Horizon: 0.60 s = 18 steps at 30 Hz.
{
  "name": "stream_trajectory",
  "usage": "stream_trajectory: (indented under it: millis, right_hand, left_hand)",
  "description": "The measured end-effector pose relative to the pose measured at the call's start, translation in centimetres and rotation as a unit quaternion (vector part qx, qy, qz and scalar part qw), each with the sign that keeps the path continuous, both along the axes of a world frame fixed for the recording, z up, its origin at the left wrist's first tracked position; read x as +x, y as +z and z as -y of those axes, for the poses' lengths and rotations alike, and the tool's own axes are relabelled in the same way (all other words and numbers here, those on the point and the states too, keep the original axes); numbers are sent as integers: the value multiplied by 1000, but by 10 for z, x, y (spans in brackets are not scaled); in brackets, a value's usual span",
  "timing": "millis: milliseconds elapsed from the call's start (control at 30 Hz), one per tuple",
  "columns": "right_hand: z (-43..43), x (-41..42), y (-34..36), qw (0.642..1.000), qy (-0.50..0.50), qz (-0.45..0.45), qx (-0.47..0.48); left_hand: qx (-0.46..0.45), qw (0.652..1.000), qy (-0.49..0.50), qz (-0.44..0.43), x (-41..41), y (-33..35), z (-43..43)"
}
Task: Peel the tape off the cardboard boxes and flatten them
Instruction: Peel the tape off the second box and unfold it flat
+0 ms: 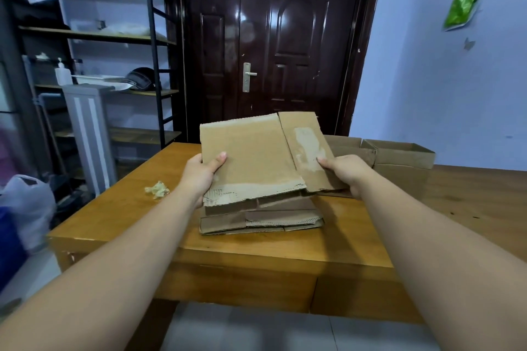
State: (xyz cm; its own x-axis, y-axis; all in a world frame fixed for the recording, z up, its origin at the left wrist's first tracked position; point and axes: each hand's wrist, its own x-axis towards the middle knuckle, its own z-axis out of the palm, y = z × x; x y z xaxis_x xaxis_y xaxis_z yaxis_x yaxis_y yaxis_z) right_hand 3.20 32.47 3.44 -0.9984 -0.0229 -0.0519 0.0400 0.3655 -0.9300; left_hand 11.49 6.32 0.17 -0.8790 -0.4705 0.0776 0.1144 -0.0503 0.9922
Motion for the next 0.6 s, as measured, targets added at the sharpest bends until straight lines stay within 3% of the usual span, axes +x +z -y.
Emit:
stream_trajectory:
  millis: [200, 367, 467, 600]
  right_hand:
    - [17, -5, -26, 992, -45, 50, -102]
    - [25, -13, -55, 992, -68, 50, -99]
    - [27, -16, -68, 997, -64, -32, 39]
    - [29, -17, -83, 948, 34, -62, 312]
  left_hand:
    - [-14, 995, -58, 82, -1, -6, 14]
    - [9, 990, -110, 85, -3, -13, 25]
    - [-144, 975, -95, 141, -9, -30, 26]
    - [-369, 896, -68, 238, -20, -53, 18]
